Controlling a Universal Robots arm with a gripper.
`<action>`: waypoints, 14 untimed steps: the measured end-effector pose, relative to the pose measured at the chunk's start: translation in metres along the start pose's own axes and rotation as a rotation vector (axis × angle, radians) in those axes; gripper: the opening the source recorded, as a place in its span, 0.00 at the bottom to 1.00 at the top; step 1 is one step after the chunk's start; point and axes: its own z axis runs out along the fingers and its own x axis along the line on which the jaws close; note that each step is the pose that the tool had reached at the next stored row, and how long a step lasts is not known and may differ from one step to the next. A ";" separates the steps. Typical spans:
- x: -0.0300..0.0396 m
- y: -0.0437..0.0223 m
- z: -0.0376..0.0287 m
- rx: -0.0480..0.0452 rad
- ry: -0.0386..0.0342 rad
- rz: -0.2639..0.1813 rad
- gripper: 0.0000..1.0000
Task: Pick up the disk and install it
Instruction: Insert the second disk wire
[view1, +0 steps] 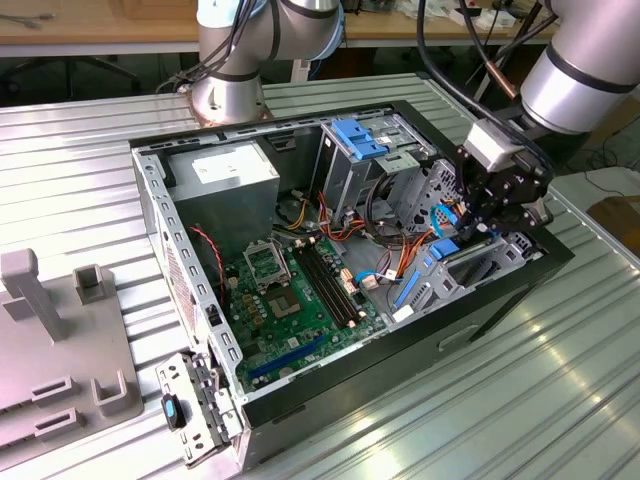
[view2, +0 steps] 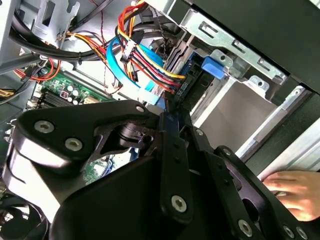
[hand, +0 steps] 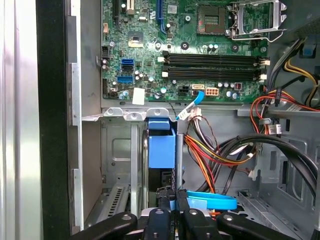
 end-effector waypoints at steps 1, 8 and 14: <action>0.0000 0.0000 -0.0004 -0.0001 0.0003 0.000 0.24; -0.0015 -0.0012 -0.0204 -0.0003 0.0037 0.000 0.24; -0.0016 -0.0012 -0.0206 -0.0003 0.0041 0.000 0.11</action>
